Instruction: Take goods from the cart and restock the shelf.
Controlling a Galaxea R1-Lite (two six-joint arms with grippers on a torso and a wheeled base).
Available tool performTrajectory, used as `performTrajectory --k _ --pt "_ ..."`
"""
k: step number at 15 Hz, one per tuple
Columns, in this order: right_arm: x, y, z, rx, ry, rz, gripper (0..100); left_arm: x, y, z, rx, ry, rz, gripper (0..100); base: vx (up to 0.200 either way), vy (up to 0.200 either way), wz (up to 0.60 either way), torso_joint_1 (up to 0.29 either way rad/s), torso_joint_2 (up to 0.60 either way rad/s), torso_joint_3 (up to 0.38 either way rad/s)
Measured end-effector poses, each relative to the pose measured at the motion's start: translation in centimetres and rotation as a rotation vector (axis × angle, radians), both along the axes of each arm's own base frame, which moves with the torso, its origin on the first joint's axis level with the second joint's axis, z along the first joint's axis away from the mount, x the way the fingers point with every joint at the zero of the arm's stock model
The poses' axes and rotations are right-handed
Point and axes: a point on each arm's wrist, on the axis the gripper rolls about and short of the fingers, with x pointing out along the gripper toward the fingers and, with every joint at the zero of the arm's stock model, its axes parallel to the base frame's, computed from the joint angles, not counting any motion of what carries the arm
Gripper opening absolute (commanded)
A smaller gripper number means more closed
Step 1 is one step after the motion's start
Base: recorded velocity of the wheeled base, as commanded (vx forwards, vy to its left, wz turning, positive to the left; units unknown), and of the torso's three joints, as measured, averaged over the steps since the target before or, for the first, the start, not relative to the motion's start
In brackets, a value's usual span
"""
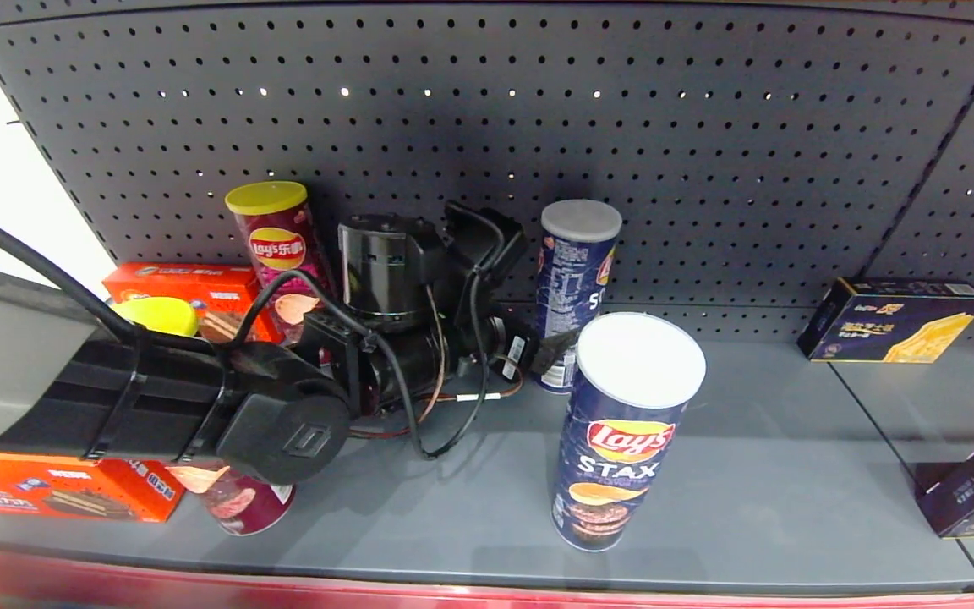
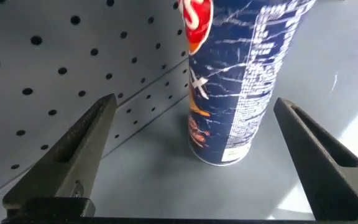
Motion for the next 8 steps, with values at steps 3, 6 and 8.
performTrajectory --k 3,6,8 --pt "0.0 0.0 0.0 0.0 0.0 0.0 100 0.42 0.33 -0.16 0.002 0.003 0.02 100 0.0 0.0 0.0 0.0 0.0 0.0" --pt "0.0 0.0 0.0 0.0 0.0 0.0 100 0.79 0.75 -0.11 0.003 0.0 0.06 100 0.0 0.0 0.0 0.0 0.0 0.0" --pt "0.0 0.0 0.0 0.0 0.0 0.0 100 0.89 0.84 -0.07 0.002 -0.002 0.075 100 0.0 0.0 0.0 0.0 0.0 0.0"
